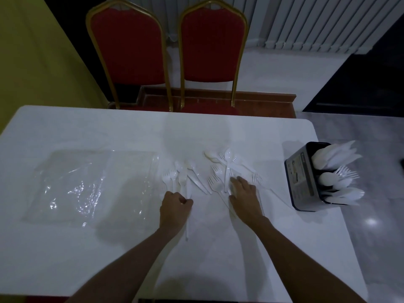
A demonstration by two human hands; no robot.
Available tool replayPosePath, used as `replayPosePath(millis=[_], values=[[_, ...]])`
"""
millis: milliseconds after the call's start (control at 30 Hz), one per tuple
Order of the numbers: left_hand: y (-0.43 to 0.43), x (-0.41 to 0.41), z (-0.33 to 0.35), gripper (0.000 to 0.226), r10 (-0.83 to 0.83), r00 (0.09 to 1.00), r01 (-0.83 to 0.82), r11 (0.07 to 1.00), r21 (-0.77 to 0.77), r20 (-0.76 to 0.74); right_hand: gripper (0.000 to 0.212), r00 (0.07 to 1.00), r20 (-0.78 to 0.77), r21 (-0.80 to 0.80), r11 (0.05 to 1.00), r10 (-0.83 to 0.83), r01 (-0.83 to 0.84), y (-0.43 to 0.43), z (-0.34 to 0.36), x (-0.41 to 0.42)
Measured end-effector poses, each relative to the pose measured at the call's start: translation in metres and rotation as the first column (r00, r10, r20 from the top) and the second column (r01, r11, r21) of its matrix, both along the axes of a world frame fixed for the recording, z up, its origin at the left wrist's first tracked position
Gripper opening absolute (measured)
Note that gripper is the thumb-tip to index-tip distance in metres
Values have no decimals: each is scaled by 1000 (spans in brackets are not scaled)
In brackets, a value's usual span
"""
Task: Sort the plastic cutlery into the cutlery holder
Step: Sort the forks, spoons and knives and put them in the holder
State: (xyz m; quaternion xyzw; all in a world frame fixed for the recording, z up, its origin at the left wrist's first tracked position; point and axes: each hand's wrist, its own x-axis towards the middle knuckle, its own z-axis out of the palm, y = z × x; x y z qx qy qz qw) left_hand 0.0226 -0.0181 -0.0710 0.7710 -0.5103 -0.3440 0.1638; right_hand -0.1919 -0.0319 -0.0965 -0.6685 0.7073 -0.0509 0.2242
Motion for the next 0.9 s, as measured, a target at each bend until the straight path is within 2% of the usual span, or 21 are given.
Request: replayPosePath(millis=[267,333,400,467,533,667,800,900], values=[[0,-6,0,10,62,993,-68,996,-60,-105,34,975,76,-127,972,209,-198,12,9,9],[-1,-8,-2,9,66,988,-75,996,-57,-139,23,975,101,-206,963,197,-173,8,10,4],[0,-10,-1,7,59,983,-70,996,-60,-172,14,990,91,-274,958,111,-82,3,9,-1],[-1,-10,-2,7,41,979,-53,997,-60,-200,16,996,93,-280,959,-15,41,-4,6,-8],[-1,-10,-2,7,29,974,-42,998,-51,-225,22,994,93,-256,963,-60,83,-9,3,-14],[-2,-12,-2,13,32,965,-41,999,-29,-260,31,994,103,-206,978,43,-21,-15,1,-13],[-3,-14,-3,20,27,960,-42,998,-46,-278,16,979,140,-254,961,148,-109,-11,2,-3],[-4,-13,-5,13,26,961,-44,997,-60,-275,15,984,161,-295,955,70,-19,-11,-1,-6]])
